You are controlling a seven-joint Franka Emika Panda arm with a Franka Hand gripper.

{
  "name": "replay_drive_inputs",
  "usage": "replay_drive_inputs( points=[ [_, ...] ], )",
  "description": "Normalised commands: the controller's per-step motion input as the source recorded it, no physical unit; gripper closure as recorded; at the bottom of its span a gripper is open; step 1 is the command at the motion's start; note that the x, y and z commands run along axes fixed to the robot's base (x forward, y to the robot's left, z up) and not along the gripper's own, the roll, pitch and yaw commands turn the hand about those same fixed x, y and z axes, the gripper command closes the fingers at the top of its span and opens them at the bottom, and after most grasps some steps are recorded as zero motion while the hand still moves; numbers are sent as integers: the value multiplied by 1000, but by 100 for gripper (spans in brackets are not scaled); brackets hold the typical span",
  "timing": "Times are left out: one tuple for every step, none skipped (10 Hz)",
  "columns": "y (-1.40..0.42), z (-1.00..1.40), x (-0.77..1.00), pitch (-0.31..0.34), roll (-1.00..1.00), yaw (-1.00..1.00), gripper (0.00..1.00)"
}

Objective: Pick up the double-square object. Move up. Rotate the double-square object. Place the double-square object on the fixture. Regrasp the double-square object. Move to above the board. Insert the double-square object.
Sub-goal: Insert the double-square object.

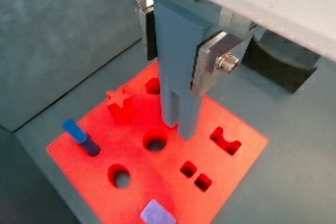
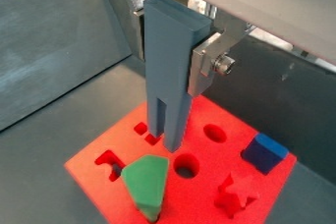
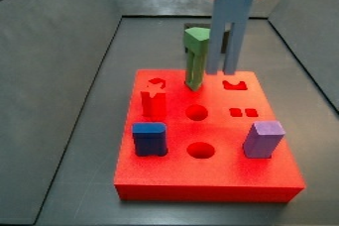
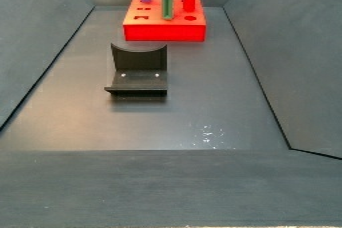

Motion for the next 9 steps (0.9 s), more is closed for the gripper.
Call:
replay_drive_inputs(
  points=[
    [-126, -11, 989, 204, 290, 6, 100],
    [-200, -131, 1000, 79, 96, 0, 100],
    [-206, -226, 1000, 44, 19, 0, 100],
    [-246, -229, 1000, 11, 0, 0, 100],
    [-229, -240, 1000, 6, 0, 0, 100],
    [-137, -254, 1000, 50, 43, 0, 100],
    [-94, -249, 1000, 63, 77, 0, 100],
    [-91, -151, 1000, 20, 60, 0, 100],
    [-43, -86, 1000, 0, 39, 0, 100]
  ],
)
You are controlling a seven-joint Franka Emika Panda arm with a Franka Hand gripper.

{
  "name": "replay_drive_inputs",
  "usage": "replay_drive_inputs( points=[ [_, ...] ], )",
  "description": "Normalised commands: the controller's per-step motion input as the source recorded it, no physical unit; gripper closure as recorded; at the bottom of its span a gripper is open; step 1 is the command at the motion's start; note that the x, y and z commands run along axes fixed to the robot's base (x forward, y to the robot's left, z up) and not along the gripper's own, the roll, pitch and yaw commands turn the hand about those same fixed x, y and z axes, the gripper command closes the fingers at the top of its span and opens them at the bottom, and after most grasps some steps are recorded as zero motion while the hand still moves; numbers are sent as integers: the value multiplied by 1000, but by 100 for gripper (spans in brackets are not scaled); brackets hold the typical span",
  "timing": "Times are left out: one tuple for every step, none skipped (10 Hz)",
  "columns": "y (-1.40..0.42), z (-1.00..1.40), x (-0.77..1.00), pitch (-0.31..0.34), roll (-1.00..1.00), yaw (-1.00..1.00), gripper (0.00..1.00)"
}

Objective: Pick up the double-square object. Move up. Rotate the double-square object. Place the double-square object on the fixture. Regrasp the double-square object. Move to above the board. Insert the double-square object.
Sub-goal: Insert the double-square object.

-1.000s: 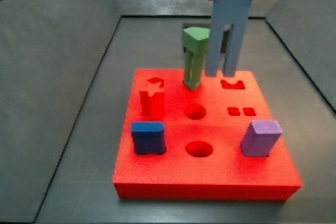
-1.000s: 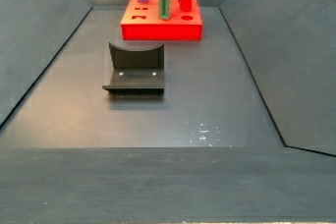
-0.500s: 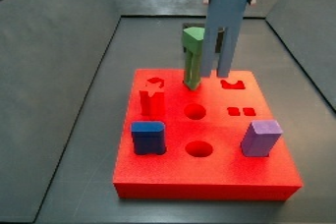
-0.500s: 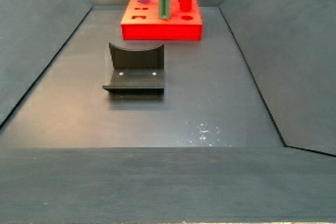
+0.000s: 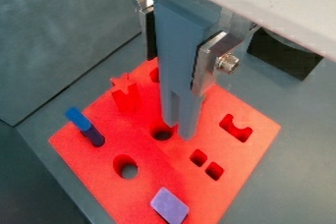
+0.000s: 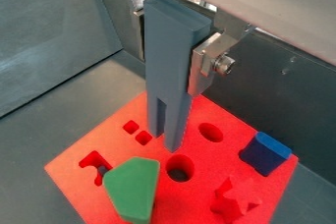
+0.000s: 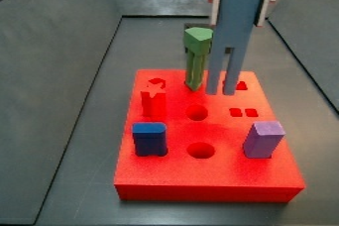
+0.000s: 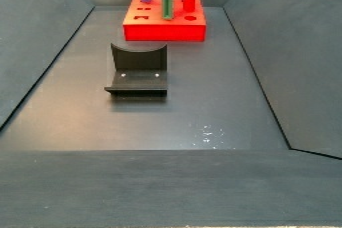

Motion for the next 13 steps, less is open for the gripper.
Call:
replay_drive_inputs(
  points=[
    [0, -29, 1000, 0, 54, 0, 100],
    [0, 0, 1000, 0, 80, 0, 100],
    [0, 0, 1000, 0, 90, 0, 100],
    [0, 0, 1000, 0, 109, 0, 100],
    [0, -60, 1000, 49, 187, 0, 100],
    [29, -211, 1000, 126, 270, 0, 100],
    [23, -180, 1000, 109, 247, 0, 100],
    [0, -123, 1000, 70, 189, 0, 100],
    [0, -97, 1000, 7, 79, 0, 100],
    [0, -69, 1000, 0, 64, 0, 100],
    [0, -71, 1000, 1, 86, 0, 100],
    [0, -251, 1000, 114, 214, 0, 100],
    [11, -406, 1000, 194, 309, 11, 100]
  ],
)
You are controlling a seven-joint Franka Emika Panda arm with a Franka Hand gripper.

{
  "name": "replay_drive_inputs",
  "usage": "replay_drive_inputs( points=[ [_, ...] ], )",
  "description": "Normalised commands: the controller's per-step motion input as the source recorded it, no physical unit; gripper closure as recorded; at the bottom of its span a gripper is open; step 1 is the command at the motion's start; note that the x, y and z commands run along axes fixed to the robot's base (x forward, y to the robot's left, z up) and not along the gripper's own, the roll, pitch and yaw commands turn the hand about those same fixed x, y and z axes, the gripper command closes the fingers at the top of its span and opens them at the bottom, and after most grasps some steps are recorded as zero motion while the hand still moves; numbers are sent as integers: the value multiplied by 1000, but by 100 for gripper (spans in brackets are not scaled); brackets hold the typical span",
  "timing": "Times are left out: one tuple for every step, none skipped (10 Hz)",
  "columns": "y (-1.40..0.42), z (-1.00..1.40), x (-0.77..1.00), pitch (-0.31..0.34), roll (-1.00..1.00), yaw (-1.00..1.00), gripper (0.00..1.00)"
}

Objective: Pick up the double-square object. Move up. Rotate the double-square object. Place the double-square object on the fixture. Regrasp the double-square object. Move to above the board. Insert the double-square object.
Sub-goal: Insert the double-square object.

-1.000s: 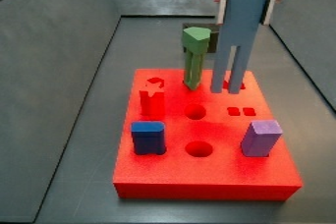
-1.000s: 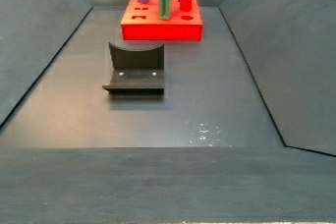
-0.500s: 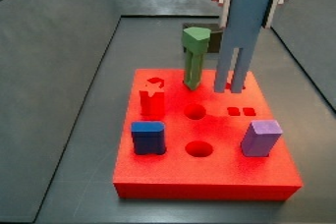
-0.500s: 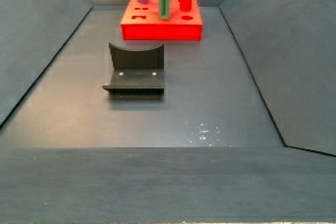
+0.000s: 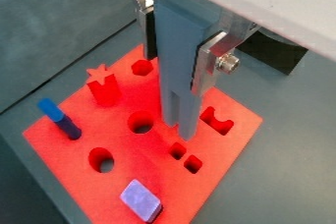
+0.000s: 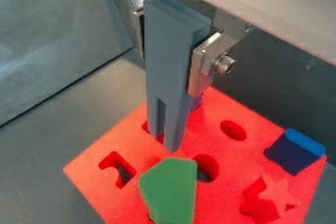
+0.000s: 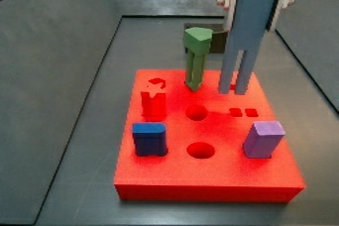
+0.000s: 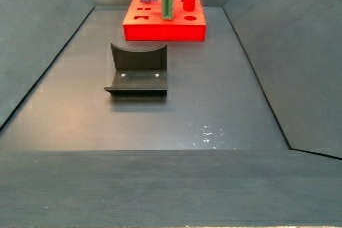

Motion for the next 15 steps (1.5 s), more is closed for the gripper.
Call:
replay_drive_inputs(
  points=[
    [0, -374, 1000, 211, 343, 20, 100],
    [0, -271, 1000, 161, 291, 14, 100],
    [-31, -66, 1000, 44, 157, 0, 100],
    [-86, -23, 1000, 3, 90, 0, 100],
    [-100, -6, 1000, 0, 79, 0, 100],
    [-160, -51, 1000, 0, 39, 0, 100],
    [-220, -129, 1000, 0, 0, 0, 100],
    [-186, -206, 1000, 0, -30, 34, 100],
    [-31, -226, 1000, 0, -51, 151, 100],
    [0, -143, 1000, 0, -17, 217, 100],
    [-3, -109, 1000, 0, 0, 194, 100],
    [-194, -149, 1000, 57, 53, 57, 100],
    [-257, -163, 931, 233, 167, 0, 100],
    [-243, -140, 614, 427, 334, 0, 100],
    [-197, 0, 483, 479, 353, 0, 100]
  ],
)
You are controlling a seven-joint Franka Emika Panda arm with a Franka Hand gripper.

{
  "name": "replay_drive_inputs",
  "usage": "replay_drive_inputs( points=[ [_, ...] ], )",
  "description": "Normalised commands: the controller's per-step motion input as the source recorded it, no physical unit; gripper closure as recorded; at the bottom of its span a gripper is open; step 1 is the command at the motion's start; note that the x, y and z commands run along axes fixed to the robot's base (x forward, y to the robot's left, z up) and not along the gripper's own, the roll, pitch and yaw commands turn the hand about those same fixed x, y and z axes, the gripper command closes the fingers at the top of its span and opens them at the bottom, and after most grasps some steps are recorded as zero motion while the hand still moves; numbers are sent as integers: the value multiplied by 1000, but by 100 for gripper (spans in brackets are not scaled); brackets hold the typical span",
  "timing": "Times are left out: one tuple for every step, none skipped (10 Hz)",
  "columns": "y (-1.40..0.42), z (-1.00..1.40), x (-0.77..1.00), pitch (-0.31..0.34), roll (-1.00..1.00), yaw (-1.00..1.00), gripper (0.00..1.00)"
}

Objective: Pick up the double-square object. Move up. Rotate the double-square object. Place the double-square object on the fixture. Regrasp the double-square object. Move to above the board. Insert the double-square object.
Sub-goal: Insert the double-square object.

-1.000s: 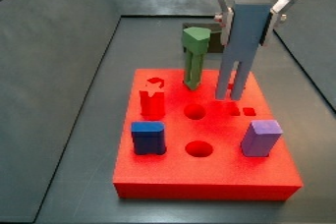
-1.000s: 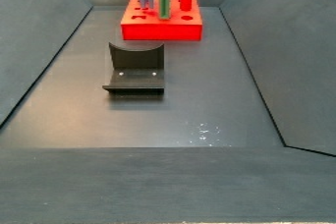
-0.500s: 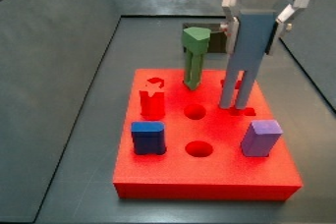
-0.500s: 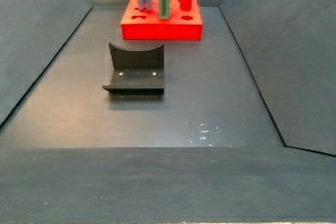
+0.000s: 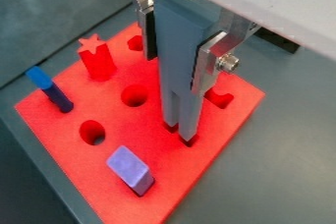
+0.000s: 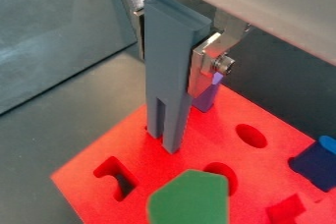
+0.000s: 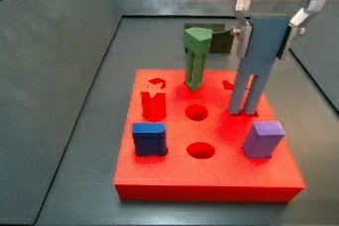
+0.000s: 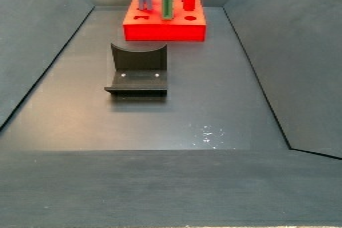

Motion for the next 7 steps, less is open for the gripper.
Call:
replay_drive_inputs(
  points=[
    [-151, 0, 497, 460, 391, 0, 100],
    [-143, 0, 569, 429, 403, 0, 100],
    [-209, -214, 963, 211, 167, 0, 100],
    [-229, -217, 1000, 86, 79, 0, 100],
    [-211, -211, 1000, 49, 50, 0, 100],
    [-46, -280, 1000, 0, 0, 0, 100],
    [17, -189, 1000, 0, -76, -46, 100]
  ],
)
